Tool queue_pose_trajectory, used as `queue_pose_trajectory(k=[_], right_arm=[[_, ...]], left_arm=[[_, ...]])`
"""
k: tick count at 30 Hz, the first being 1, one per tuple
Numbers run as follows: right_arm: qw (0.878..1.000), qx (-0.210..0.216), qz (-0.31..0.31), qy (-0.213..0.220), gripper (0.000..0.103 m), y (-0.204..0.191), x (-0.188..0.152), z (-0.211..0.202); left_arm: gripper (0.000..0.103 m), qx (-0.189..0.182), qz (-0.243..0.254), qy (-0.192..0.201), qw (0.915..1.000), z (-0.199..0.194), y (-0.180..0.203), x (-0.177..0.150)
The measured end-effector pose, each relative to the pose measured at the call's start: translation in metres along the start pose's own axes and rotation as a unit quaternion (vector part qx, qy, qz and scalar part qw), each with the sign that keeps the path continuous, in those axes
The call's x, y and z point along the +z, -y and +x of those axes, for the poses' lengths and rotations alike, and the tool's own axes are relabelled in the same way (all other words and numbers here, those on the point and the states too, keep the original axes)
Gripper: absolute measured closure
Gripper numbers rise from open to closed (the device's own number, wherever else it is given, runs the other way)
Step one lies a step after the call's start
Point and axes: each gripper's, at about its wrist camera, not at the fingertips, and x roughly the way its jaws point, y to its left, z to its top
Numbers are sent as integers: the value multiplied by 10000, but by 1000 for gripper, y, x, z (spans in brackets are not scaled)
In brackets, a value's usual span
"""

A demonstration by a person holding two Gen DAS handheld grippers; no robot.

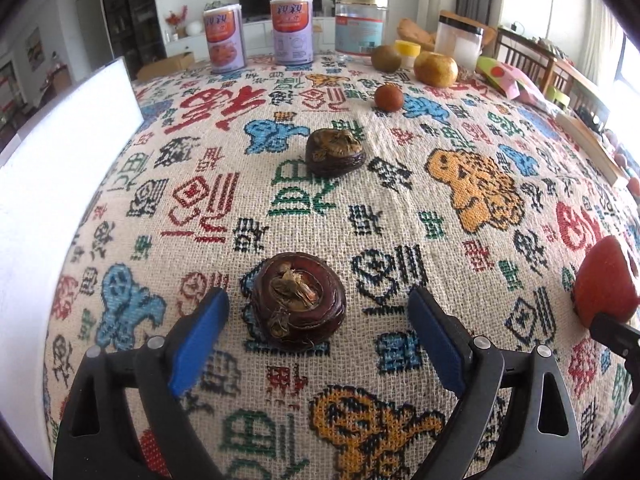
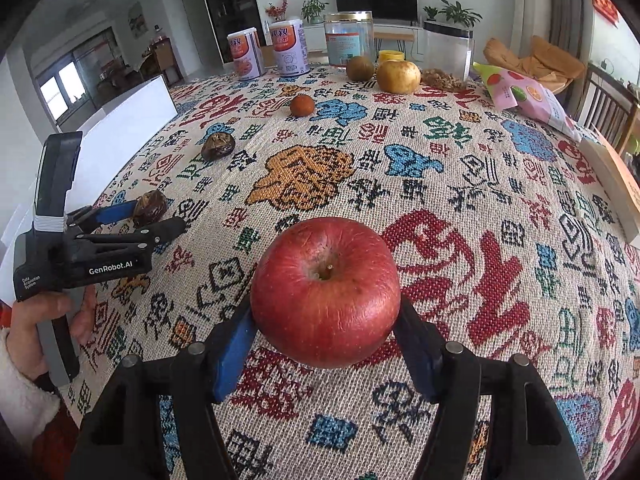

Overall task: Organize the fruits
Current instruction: 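Hold the left tool open around the lychee while the right tool holds the red apple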

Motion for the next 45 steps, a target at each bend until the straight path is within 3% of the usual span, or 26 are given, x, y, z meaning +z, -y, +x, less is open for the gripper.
queue_pose_trajectory(k=[6, 13, 18, 45], right_arm=[[9989, -356, -126, 280, 34, -4, -11, 6], [9991, -375, 145, 103, 9, 5, -15, 13], [9986, -533, -53, -45, 1, -3, -14, 20], [9985, -536, -41, -48, 0, -2, -14, 21]], left_arm=[[9, 25, -9, -7, 10000, 1, -1, 0], [5, 108, -41, -24, 9999, 2, -1, 0], [3, 160, -81, -39, 9998, 2, -1, -1], [1, 126, -181, -69, 9997, 5, -4, -1]])
